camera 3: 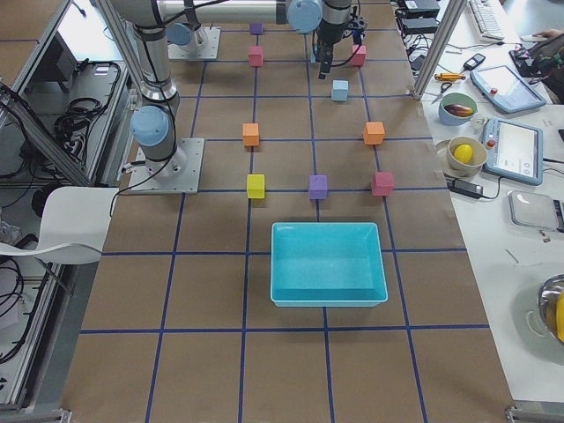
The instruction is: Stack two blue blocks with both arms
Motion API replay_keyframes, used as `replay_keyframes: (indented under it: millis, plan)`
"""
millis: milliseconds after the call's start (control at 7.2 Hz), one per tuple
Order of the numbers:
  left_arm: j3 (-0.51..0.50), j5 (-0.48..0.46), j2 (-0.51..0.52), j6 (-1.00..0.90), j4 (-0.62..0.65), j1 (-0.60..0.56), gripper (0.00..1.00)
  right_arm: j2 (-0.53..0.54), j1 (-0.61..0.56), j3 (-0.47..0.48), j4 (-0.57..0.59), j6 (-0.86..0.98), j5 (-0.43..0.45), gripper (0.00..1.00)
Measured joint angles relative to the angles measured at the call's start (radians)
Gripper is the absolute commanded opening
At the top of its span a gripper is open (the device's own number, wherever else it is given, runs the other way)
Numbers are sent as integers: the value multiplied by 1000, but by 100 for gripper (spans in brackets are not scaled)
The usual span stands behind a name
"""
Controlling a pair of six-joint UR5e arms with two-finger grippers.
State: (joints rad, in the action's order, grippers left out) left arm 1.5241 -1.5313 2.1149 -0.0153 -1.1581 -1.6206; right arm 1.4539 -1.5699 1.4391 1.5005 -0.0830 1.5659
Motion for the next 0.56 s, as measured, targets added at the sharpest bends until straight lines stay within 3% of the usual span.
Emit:
replay_keyframes:
  millis: [556]
  plan:
    - [-274,13,108,192,-34,-151,45,33,9,17,-7,3,22,100]
